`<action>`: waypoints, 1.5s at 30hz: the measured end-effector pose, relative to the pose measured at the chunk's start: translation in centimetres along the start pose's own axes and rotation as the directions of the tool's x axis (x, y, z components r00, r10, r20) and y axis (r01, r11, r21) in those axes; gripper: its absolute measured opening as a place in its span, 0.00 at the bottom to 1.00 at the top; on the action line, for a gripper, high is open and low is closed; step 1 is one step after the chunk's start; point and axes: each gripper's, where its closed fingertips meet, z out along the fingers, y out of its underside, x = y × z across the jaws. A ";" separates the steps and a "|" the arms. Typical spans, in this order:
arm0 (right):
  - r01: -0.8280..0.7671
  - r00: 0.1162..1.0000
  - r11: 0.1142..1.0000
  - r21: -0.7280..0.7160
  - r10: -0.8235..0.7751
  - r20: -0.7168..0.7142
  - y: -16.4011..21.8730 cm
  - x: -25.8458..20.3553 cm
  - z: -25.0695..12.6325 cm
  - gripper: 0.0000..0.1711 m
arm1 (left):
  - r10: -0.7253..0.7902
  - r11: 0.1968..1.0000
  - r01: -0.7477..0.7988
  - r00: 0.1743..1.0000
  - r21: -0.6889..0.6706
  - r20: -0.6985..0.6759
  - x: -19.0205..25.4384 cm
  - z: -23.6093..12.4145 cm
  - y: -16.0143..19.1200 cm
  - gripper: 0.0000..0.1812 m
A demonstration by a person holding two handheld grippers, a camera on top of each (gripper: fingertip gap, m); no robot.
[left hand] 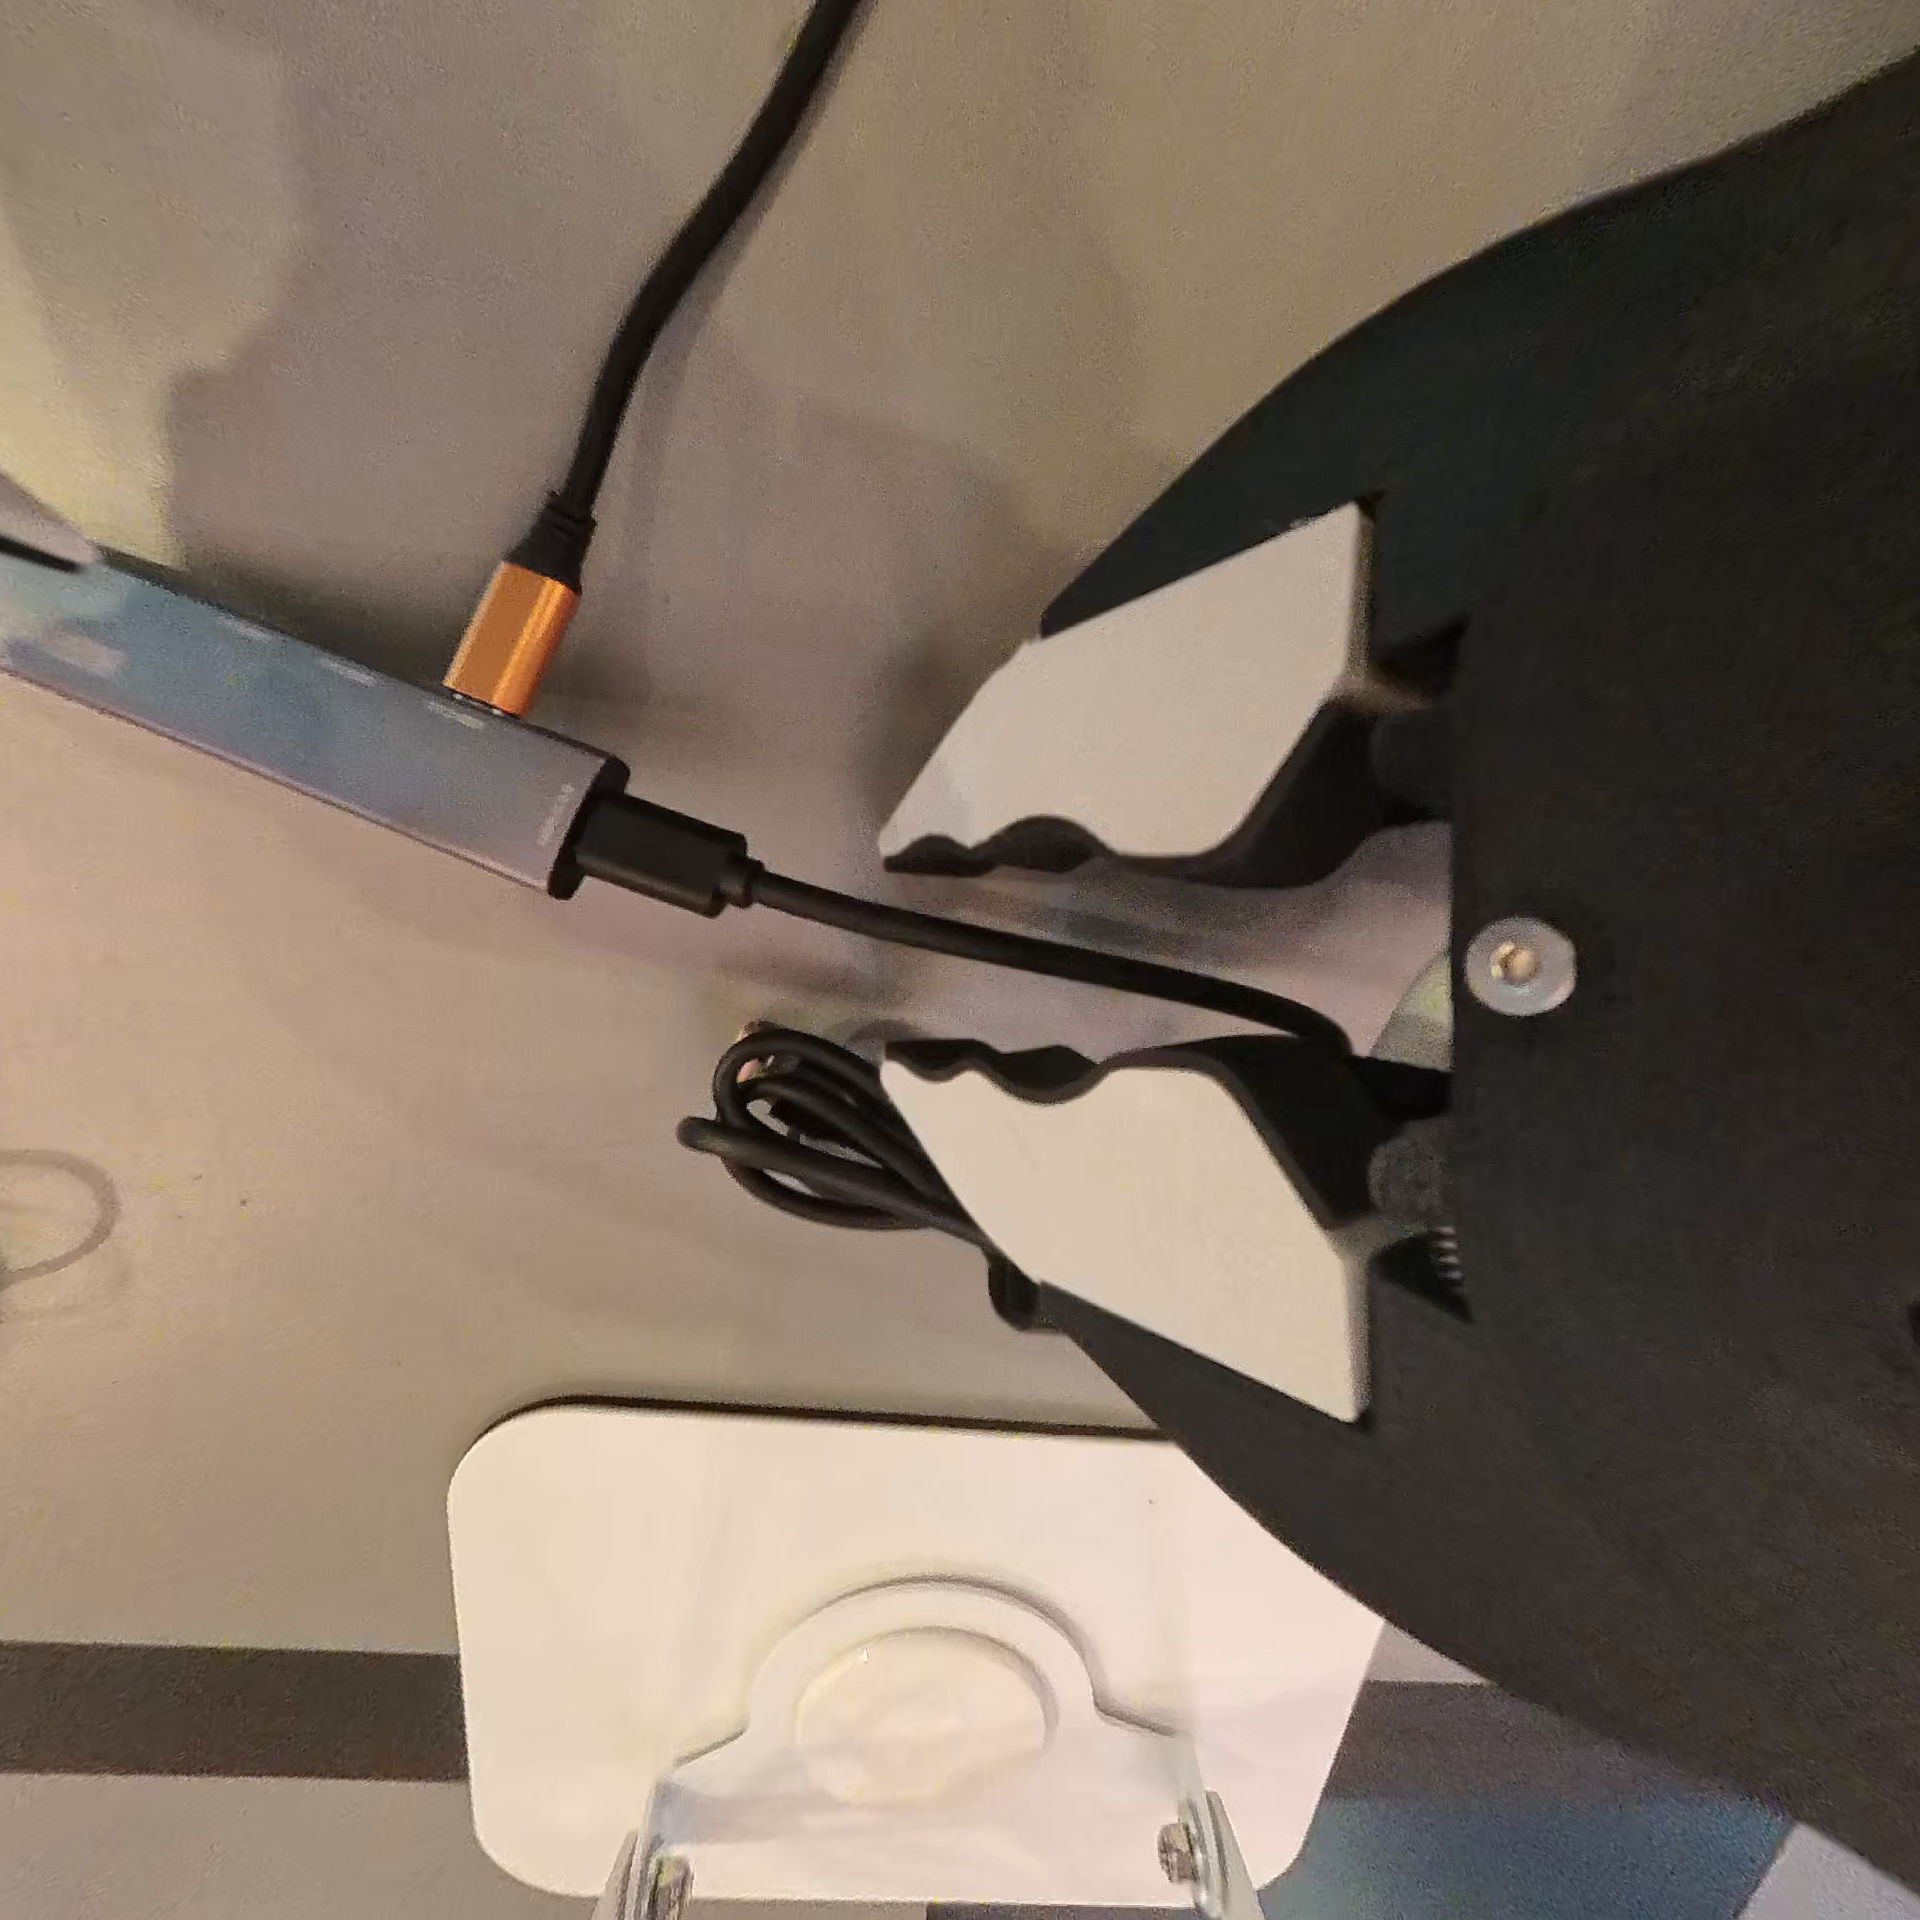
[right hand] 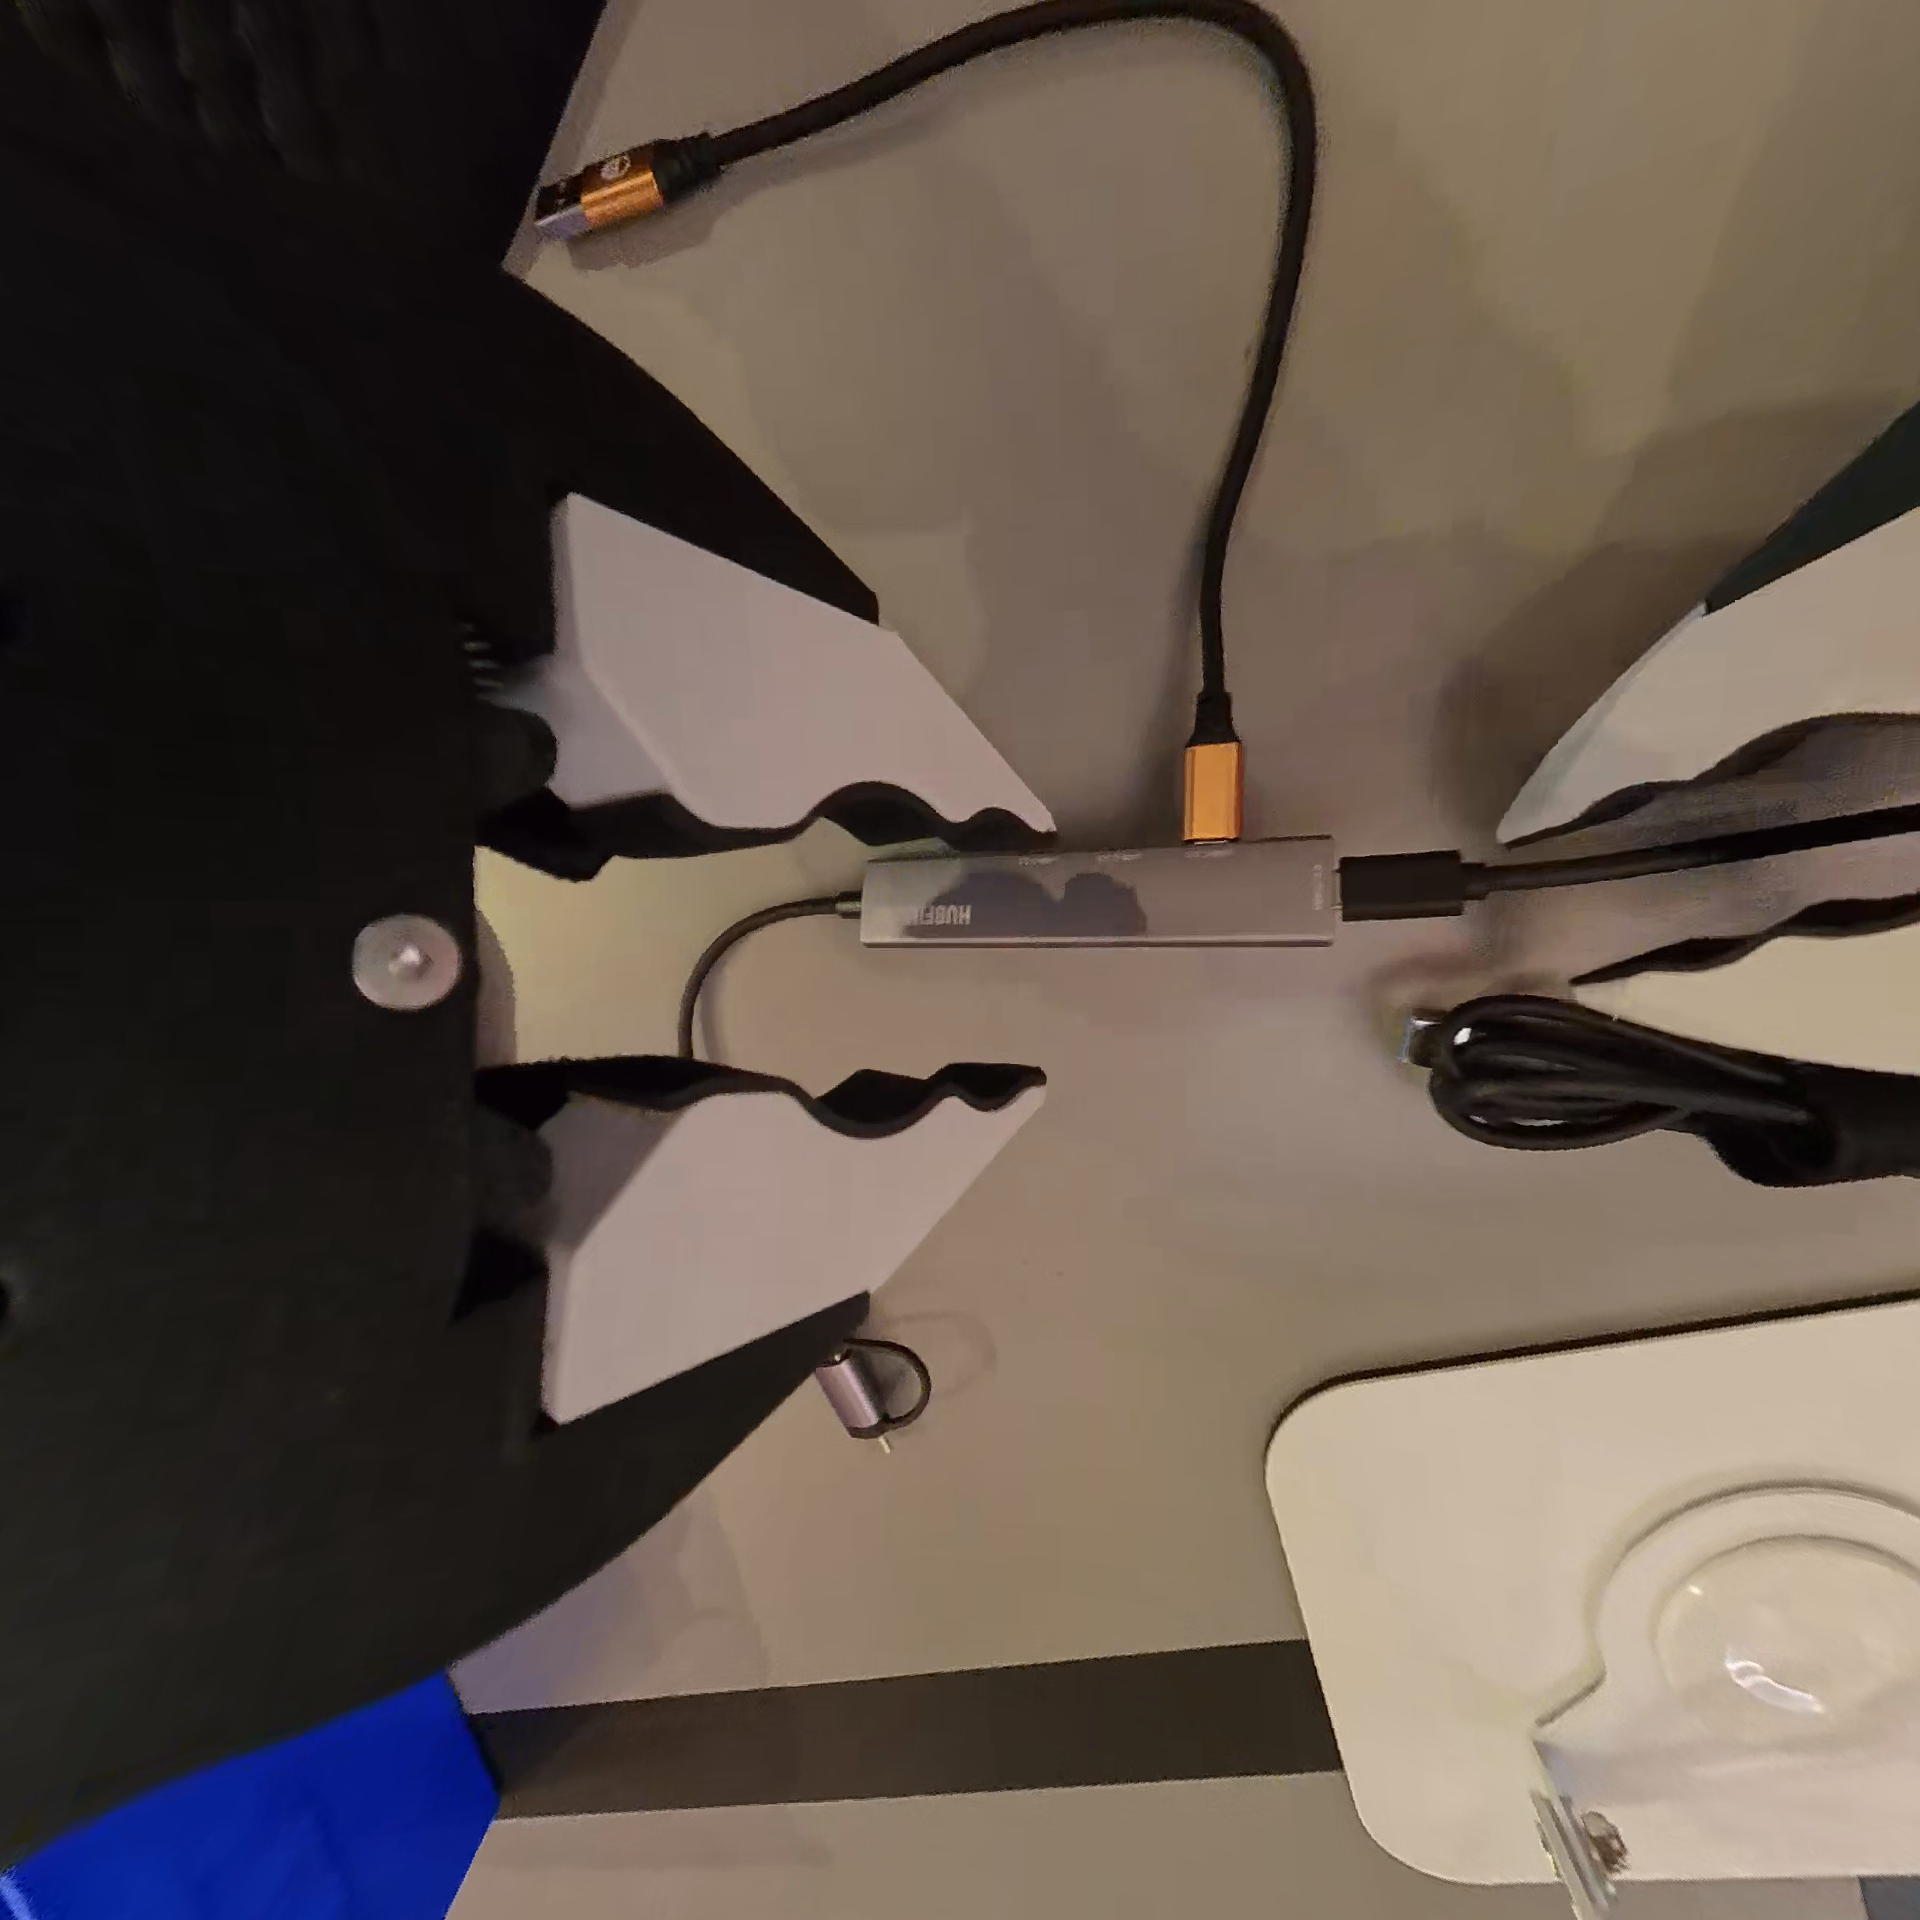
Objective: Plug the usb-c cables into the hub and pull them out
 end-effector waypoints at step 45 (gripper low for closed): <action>-0.037 0.999 0.730 0.683 0.012 0.041 -11.1 5.8 -7.7 0.11 | 0.019 0.879 0.391 0.542 -0.272 0.840 -10.7 -30.7 27.8 0.36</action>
